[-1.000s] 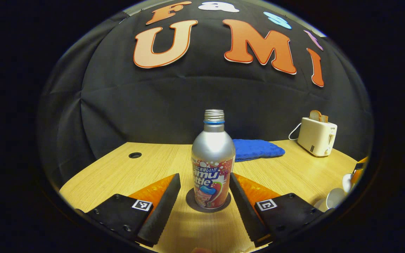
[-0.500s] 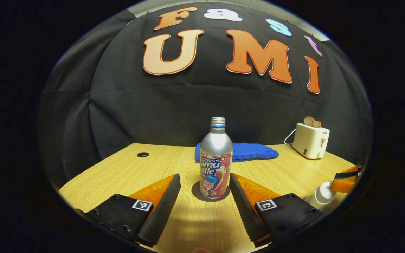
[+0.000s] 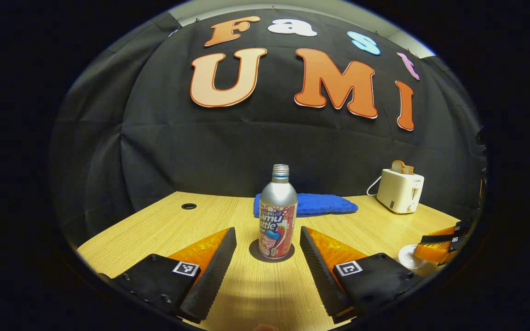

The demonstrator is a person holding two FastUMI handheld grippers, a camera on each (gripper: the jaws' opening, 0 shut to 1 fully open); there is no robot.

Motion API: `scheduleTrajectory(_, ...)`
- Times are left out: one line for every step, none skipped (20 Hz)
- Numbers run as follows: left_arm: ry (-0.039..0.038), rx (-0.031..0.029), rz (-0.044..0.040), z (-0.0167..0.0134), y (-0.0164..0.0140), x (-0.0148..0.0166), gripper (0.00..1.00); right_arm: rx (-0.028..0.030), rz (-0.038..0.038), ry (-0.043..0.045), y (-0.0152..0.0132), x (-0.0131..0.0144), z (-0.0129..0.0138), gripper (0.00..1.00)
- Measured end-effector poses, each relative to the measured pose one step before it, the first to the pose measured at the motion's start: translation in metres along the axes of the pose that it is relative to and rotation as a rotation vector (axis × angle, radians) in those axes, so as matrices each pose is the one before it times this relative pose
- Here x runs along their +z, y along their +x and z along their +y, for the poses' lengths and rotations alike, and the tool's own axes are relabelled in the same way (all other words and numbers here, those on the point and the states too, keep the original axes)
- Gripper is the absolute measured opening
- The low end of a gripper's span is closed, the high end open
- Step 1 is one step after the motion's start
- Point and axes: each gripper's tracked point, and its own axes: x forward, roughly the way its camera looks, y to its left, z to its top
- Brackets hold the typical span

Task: Open the teacup lid with one hand, grasp the water bottle and pour water into the teacup with the other hand; after pouring, place the water bottle on the coaster and then close the teacup lid.

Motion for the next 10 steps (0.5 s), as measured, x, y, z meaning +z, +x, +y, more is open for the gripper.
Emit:
scheduleTrajectory(-0.00267, -0.00051, -0.00346, -0.00005, -0.00147, 0.00180, 0.92, 0.00059, -0.00410, 0.00172, -0.00069, -0.00019, 0.00072, 0.31)
scheduleTrajectory(-0.00085, 0.00275, -0.00474, -0.00035, -0.00165, 0.00201, 0.92, 0.00000, -0.01051, 0.00395, -0.00191, 0.00426, -0.00071, 0.31)
scheduleTrajectory(0.00086, 0.00423, -0.00452, 0.00075, -0.00221, 0.00264, 0.92, -0.00722, -0.01668, 0.00162, -0.00260, 0.00568, -0.00238, 0.31)
scheduleTrajectory(0.00146, 0.00295, -0.00863, 0.00133, -0.00346, 0.00332, 0.92, -0.00650, -0.02173, -0.00146, -0.00229, 0.00708, -0.00204, 0.35)
scheduleTrajectory(0.00219, 0.00408, -0.01085, 0.00019, -0.00153, 0.00480, 0.92, -0.00628, -0.01669, -0.00372, 0.00011, 0.00449, -0.00222, 0.35)
scheduleTrajectory(0.00437, 0.00332, -0.01051, -0.00097, -0.00403, 0.00500, 0.92, -0.01422, -0.01972, -0.00403, -0.00105, 0.00560, -0.00421, 0.52)
scheduleTrajectory(0.00600, 0.00272, -0.01256, -0.00039, -0.00332, 0.00577, 0.92, -0.01098, -0.01657, 0.00102, -0.00138, 0.00656, -0.00392, 0.57)
scheduleTrajectory(0.00578, 0.00464, -0.01320, -0.00013, -0.00431, 0.00606, 0.92, -0.00811, -0.01812, 0.00676, -0.00175, 0.00656, -0.00276, 0.65)
scheduleTrajectory(0.00306, 0.00136, -0.01355, -0.00057, -0.00315, 0.00537, 0.92, -0.00507, -0.02103, 0.01003, -0.00163, 0.00713, -0.00256, 0.68)
scheduleTrajectory(0.00318, 0.00624, -0.01010, -0.00068, -0.00513, 0.00580, 0.92, -0.00358, -0.02132, 0.00955, -0.00194, 0.00961, -0.00186, 0.73)
